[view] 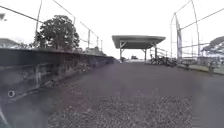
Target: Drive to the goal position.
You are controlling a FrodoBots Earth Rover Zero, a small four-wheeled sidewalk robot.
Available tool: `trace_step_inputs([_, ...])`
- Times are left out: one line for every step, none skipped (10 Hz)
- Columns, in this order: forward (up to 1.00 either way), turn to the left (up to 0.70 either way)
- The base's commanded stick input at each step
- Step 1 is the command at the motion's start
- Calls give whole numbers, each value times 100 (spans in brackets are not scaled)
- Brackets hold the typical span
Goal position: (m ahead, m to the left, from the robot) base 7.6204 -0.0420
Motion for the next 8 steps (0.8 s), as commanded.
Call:
trace_step_inputs([70,0])
trace_step_inputs([70,0])
trace_step_inputs([70,0])
trace_step_inputs([70,0])
trace_step_inputs([70,0])
trace_step_inputs([70,0])
trace_step_inputs([70,0])
trace_step_inputs([70,0])
